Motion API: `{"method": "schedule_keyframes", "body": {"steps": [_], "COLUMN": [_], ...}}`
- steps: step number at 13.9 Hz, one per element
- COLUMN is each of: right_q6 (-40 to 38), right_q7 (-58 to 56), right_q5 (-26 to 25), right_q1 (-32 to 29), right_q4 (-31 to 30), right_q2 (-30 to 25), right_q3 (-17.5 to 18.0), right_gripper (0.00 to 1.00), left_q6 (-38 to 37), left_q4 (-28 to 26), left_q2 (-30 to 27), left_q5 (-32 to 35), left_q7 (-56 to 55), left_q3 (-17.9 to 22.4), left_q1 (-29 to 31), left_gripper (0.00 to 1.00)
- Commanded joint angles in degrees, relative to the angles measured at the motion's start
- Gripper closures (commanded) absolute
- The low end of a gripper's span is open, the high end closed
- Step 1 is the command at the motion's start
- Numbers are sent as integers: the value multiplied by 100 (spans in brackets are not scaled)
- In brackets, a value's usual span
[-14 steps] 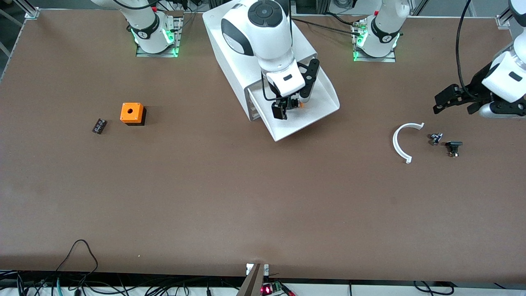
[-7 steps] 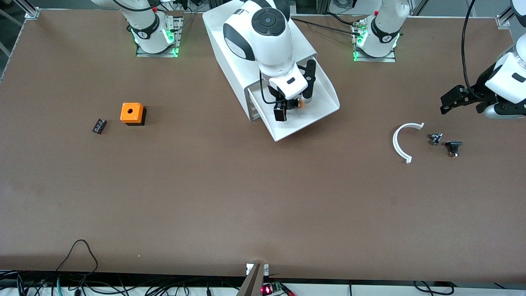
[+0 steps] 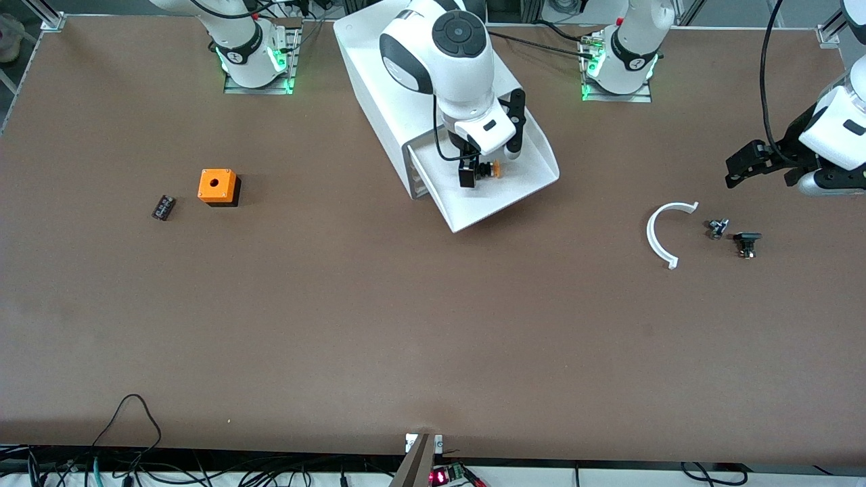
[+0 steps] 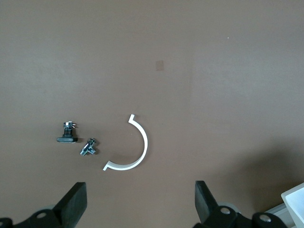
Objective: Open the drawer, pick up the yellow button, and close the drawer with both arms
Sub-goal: 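Lower the right gripper and grasp the yellow push button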
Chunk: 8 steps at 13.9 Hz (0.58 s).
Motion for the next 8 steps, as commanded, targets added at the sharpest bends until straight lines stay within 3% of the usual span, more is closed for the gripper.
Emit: {"method": "schedule_keyframes", "body": {"steps": [1, 6, 8], "right_q6": [-82, -30, -56], "right_q7": [-176, -185, -176], "right_q5": [111, 85, 68], "right_q1": [19, 19, 28], "right_q4": [210, 210, 219], "right_q2": [250, 347, 330], "right_q3": [-7, -7, -7], "right_gripper": [0, 0, 17], "left_q6": [-95, -95, -86], "left_q4": [122, 122, 122], "left_q2": [12, 3, 12], "left_q5": [126, 117, 108], "left_q7": [-80, -80, -89], "left_q3": [-3, -3, -3], "left_q1": [-18, -18, -18], "left_gripper": [0, 0, 0]}}
